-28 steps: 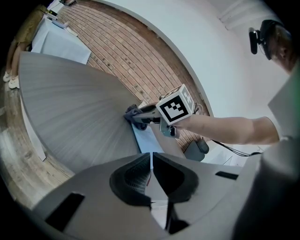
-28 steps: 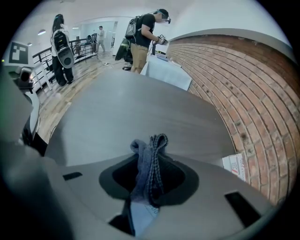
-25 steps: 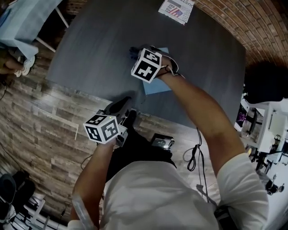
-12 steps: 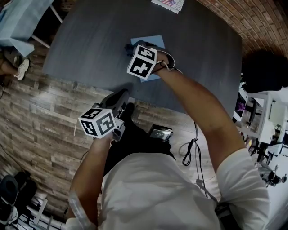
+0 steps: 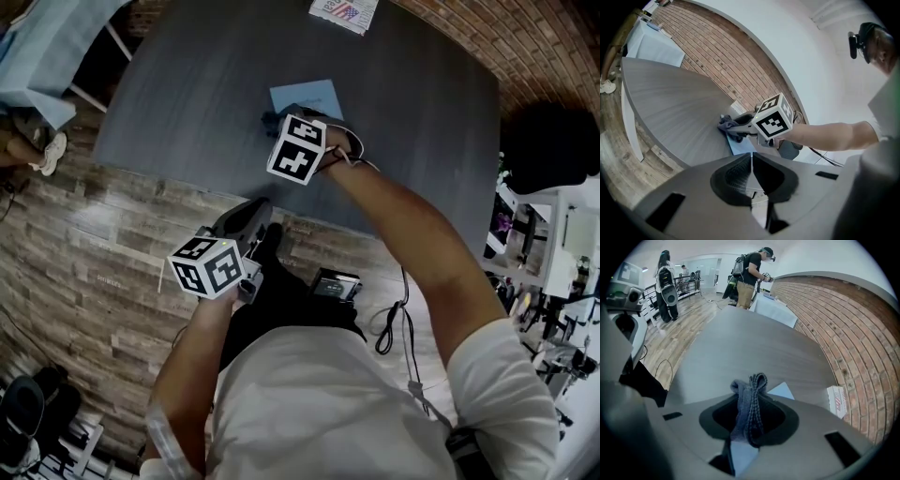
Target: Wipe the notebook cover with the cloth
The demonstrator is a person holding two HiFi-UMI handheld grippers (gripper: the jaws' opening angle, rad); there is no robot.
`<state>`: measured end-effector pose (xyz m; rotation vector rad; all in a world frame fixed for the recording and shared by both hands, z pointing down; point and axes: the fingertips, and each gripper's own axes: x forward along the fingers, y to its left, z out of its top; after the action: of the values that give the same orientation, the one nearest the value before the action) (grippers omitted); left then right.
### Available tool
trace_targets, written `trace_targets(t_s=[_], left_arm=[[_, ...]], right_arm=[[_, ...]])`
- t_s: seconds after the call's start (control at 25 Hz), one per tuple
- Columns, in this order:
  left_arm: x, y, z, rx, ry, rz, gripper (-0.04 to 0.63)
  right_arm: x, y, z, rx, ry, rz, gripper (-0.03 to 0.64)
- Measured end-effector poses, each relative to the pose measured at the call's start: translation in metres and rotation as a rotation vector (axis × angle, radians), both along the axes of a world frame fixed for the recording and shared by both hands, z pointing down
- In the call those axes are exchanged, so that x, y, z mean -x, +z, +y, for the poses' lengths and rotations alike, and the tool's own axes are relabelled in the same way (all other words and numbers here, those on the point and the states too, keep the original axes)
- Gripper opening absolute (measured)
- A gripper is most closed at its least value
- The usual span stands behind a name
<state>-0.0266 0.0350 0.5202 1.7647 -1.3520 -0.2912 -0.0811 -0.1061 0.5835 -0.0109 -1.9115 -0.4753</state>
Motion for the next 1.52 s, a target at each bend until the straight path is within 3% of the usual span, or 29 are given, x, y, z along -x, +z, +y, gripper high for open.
trace_targets(t_s=[1.52], left_arm=[[-0.021, -0.020, 0.066, -0.038, 0.028, -0.032, 0.009]], right_arm=[[-0.075, -0.010, 0.088, 0.083, 0.064, -0.006, 0.112]])
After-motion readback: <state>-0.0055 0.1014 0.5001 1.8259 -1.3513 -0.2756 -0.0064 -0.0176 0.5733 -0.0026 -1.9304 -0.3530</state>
